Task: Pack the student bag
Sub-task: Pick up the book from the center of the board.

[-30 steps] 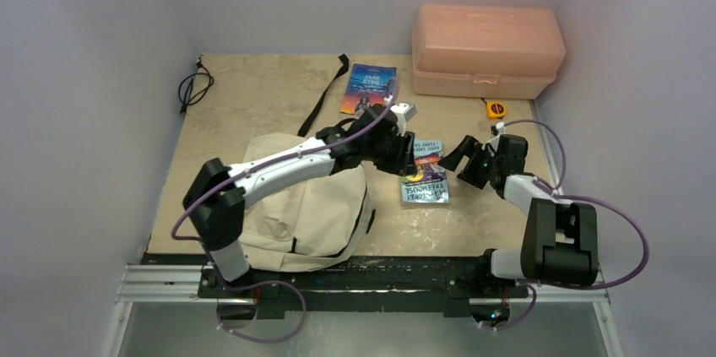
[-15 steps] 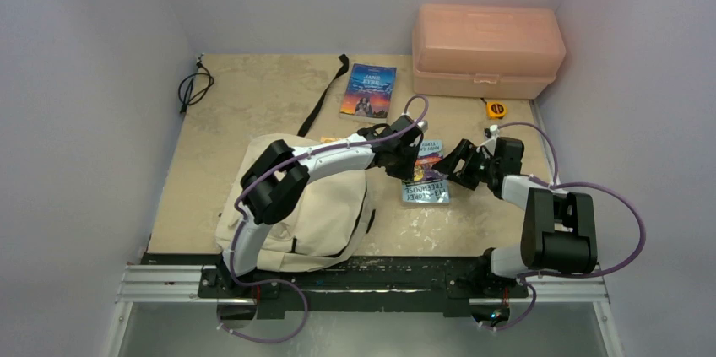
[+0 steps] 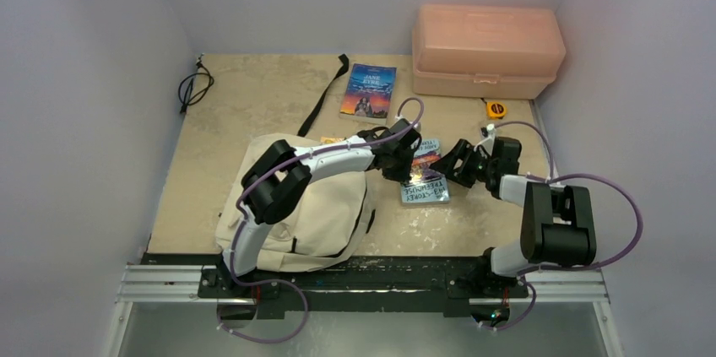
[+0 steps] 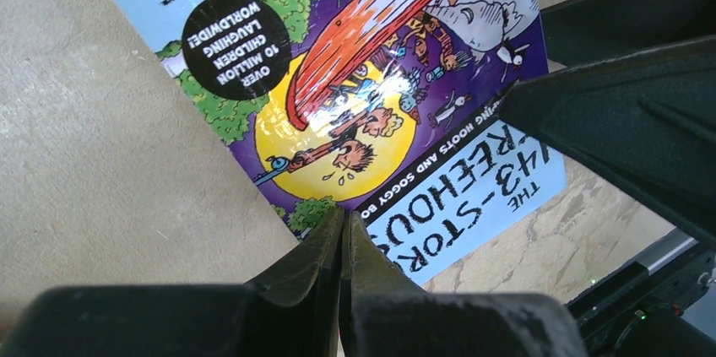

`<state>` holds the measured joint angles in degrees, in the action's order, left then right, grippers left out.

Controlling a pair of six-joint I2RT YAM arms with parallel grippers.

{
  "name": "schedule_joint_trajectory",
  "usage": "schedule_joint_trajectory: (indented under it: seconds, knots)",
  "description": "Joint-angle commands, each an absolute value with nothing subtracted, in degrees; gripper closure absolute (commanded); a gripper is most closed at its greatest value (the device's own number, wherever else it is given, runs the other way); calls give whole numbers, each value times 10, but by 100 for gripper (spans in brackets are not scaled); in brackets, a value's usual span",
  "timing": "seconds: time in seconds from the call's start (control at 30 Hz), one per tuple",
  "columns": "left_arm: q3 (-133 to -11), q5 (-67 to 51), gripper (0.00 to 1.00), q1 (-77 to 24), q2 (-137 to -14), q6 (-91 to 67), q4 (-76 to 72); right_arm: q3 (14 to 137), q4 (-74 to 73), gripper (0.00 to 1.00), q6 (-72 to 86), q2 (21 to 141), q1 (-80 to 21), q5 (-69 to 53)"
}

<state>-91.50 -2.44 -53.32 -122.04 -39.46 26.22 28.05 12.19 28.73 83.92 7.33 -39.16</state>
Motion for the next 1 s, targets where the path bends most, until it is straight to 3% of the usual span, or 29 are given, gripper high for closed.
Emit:
schedule_joint_trajectory:
  seconds: [0.0, 0.23, 0.33, 0.63, 0.8, 0.9, 0.97]
  knots:
    - [-877, -11, 100, -535, -1249, -425, 251, 254, 150, 29, 314, 841, 41, -465]
    - [-856, -25, 100, -538, -1246, -430, 205, 220, 211, 35, 370, 779, 35, -520]
    - [-851, -39, 100, -538, -1250, -431, 192, 211, 247, 42, 393, 770, 30, -531]
    - [-818, -64, 100, -541, -1246, -432, 155, 206, 351, 57, 449, 812, -21, -507]
    - [-817, -65, 100, -541, -1232, -424, 159, 204, 368, 79, 470, 831, -32, -490]
    - [-820, -57, 100, -541, -1208, -408, 176, 216, 328, 100, 449, 811, -32, -479]
    - [-828, -52, 100, -541, -1182, -396, 201, 238, 269, 100, 420, 792, -32, -466]
